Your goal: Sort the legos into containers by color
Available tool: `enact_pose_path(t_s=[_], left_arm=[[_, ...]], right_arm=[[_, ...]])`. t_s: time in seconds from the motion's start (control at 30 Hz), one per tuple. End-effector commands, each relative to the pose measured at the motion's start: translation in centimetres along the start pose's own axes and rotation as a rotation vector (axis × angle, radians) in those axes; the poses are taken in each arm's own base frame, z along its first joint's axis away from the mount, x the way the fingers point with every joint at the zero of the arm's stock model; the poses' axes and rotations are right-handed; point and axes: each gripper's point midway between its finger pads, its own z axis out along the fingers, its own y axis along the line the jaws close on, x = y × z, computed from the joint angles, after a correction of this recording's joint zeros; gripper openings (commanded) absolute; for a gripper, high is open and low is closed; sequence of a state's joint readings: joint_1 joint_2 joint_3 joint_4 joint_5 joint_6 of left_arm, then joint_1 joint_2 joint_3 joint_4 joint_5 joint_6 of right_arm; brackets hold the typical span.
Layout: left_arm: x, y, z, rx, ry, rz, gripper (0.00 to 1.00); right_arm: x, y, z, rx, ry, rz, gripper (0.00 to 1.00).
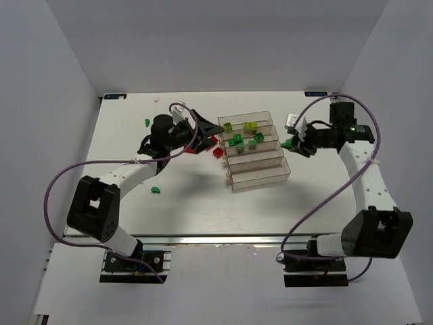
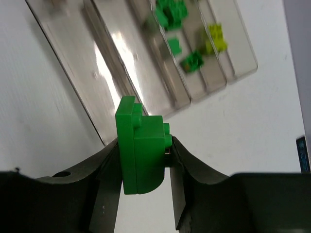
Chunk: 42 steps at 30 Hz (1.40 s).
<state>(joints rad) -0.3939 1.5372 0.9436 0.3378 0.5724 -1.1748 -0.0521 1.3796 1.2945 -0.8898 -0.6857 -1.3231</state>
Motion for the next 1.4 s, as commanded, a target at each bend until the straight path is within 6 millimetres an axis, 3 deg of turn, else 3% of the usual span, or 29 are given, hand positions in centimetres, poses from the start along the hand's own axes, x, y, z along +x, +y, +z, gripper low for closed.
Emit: enact_pose_path(t_s=[0.0, 0.03, 0.13, 0.3, 0.4, 0.63, 0.93, 1.07, 1.1, 1.17, 1.3, 1.37], left_arm=[[-0.2, -3.8, 0.4, 0.104, 0.012, 0.076, 0.98], [-0.4, -4.1, 0.5, 0.109, 0.008, 0.079, 0.98], [-0.2, -5.0, 0.6, 0.135, 0.014, 0.101, 0.98], [0.9, -5.3, 1.0, 0.112, 0.034, 0.144, 0.98], [1.4, -5.8, 0.8, 0.116, 0.032, 0.175, 0.97], [2.6, -5.7, 0.7, 0.105, 0.058, 0.203, 0.90], [2.9, -4.5, 1.2, 0.032, 0.074, 0.238, 0.81], [3.3, -4.4, 1.5, 0.029, 0.092, 0.239, 0.71], [3.4, -4.4, 1.6, 0.032, 0.101, 0.239, 0.63], [3.8, -4.3, 1.8, 0.032, 0.116, 0.236, 0.57], [4.1, -4.4, 1.8, 0.032, 0.128, 0.238, 0.53], [4.2, -4.2, 1.8, 0.030, 0.136, 0.238, 0.46]], right_arm=[[-7.0, 1.1, 1.3, -0.003, -0.181, 0.132, 0.00], [-9.0, 0.9, 2.1, 0.007, -0.214, 0.093, 0.00], [-12.2, 1.3, 3.9, 0.007, -0.254, 0.134, 0.00], [-16.8, 1.7, 6.6, -0.044, -0.292, 0.194, 0.00], [-18.0, 2.2, 7.9, -0.083, -0.291, 0.207, 0.00], [-19.8, 2.9, 9.5, -0.096, -0.298, 0.192, 0.00], [-19.9, 3.6, 9.9, -0.108, -0.276, 0.192, 0.00], [-19.6, 4.1, 10.0, -0.110, -0.270, 0.177, 0.00], [-19.5, 4.1, 10.1, -0.104, -0.266, 0.175, 0.00], [-19.4, 4.0, 10.2, -0.094, -0.260, 0.182, 0.00], [-19.1, 3.5, 10.5, -0.068, -0.246, 0.205, 0.00], [-19.0, 3.1, 10.8, -0.049, -0.237, 0.236, 0.00]])
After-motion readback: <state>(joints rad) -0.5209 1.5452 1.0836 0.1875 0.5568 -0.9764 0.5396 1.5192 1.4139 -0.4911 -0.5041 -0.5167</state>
